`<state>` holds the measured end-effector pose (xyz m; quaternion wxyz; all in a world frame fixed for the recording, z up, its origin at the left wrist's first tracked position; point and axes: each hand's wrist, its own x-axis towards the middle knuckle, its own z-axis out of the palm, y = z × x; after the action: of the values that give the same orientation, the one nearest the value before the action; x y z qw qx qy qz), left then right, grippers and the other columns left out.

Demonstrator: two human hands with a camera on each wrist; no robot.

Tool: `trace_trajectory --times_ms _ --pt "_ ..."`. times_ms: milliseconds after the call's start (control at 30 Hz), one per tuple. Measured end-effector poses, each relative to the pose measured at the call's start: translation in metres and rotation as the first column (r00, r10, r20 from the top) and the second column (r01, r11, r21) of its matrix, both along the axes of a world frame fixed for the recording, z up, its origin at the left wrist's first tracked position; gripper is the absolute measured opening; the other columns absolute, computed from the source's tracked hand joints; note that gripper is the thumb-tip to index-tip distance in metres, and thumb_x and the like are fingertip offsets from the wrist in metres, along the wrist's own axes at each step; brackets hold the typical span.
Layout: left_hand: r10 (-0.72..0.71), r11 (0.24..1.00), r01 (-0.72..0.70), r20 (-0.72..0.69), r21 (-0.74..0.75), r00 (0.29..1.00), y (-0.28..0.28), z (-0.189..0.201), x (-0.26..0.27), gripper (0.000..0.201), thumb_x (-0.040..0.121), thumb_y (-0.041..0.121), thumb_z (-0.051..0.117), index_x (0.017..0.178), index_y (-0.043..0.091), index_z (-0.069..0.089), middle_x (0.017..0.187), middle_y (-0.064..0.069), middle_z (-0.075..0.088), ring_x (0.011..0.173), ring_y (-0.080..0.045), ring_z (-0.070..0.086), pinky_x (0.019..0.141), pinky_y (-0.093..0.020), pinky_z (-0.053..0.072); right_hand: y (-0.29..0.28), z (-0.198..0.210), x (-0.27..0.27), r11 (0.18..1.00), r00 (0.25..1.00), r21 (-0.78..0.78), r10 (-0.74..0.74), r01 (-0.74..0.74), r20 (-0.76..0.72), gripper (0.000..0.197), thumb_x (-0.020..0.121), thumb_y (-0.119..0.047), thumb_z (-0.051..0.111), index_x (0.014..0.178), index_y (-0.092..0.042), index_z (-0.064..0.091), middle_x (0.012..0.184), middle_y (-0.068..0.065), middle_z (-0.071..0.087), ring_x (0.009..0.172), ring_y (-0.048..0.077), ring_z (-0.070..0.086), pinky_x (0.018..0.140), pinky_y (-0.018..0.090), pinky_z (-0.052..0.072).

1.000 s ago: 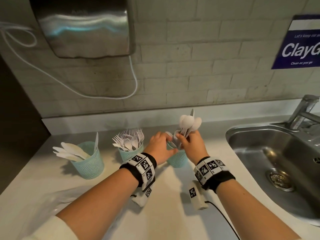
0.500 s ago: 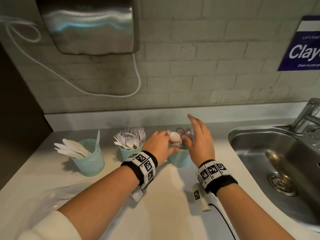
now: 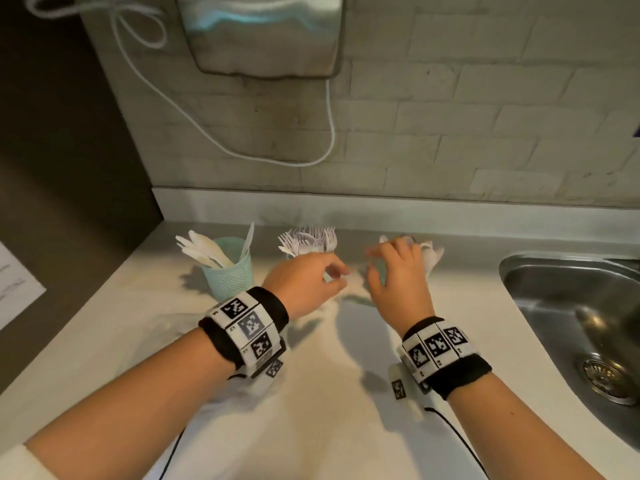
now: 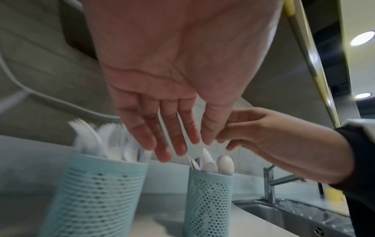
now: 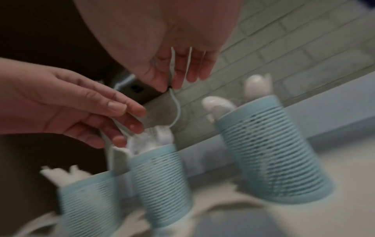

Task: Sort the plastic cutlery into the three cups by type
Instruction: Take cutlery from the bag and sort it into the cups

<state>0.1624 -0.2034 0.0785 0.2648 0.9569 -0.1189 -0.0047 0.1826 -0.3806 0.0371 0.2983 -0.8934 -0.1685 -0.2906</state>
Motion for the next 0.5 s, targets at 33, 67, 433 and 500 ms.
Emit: trace_trajectory --times_ms 33,67,433,500 --pt "0.034 0.999 -0.034 -0.005 0.002 0.999 0.016 0.001 -0.012 0.018 0.087 0.045 0.057 0.102 0.038 0.063 0.100 0.020 0.065 0.084 -0.004 0.060 0.082 -0.032 0.051 0.016 -0.001 -0.008 0.995 0.993 0.033 0.097 -0.095 -0.071 0.012 0.083 -0.012 0.061 0.095 -0.014 0.064 0.093 0.003 0.059 0.090 0.024 0.050 0.083 0.035 0.040" --pt "0.059 0.998 -0.058 -0.008 0.020 0.998 0.028 0.002 -0.021 0.016 0.087 0.045 0.057 0.100 0.038 0.064 0.096 0.019 0.066 0.082 -0.004 0.060 0.080 -0.032 0.051 0.027 -0.002 -0.013 0.983 0.972 0.078 0.175 -0.165 -0.157 0.009 0.086 -0.013 0.061 0.094 -0.015 0.064 0.087 0.001 0.060 0.084 0.020 0.052 0.078 0.033 0.043" --pt "0.391 0.859 -0.262 -0.234 0.439 0.890 0.168 -0.042 -0.109 0.028 0.089 0.036 0.055 0.117 0.034 0.053 0.126 0.009 0.056 0.105 -0.014 0.059 0.089 -0.029 0.045 0.138 -0.041 -0.062 0.741 0.710 -0.207 0.464 -0.639 -0.530 0.026 0.097 -0.027 0.044 0.115 -0.030 0.062 0.117 -0.004 0.067 0.103 0.020 0.061 0.087 0.031 0.047" --pt "0.411 0.849 -0.264 -0.259 0.458 0.874 0.178 -0.050 -0.114 0.046 0.088 0.041 0.057 0.131 0.033 0.045 0.136 0.009 0.049 0.112 -0.017 0.058 0.095 -0.032 0.045 0.139 -0.050 -0.056 0.721 0.753 -0.346 0.364 -0.600 -0.548 0.024 0.093 -0.030 0.047 0.111 -0.033 0.063 0.115 -0.006 0.067 0.101 0.022 0.062 0.082 0.030 0.047"
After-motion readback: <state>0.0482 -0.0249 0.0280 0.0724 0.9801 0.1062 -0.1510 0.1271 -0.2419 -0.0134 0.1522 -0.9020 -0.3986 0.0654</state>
